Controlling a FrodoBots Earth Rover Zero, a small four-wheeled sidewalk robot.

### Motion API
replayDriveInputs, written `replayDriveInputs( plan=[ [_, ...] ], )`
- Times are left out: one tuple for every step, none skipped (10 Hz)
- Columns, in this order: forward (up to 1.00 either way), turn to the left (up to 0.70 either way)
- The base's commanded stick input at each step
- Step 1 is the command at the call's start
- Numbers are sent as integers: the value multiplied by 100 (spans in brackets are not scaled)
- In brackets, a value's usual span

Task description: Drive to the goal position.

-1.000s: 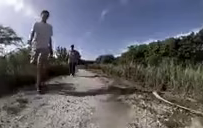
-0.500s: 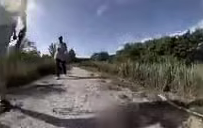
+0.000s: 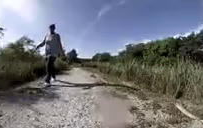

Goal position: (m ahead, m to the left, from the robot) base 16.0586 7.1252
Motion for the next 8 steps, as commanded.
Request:
replayDriveInputs(
  plan=[
    [70, 8],
    [70, 32],
    [70, 26],
    [70, 8],
    [70, 35],
    [70, 33],
    [70, 4],
    [70, 0]
  ],
)
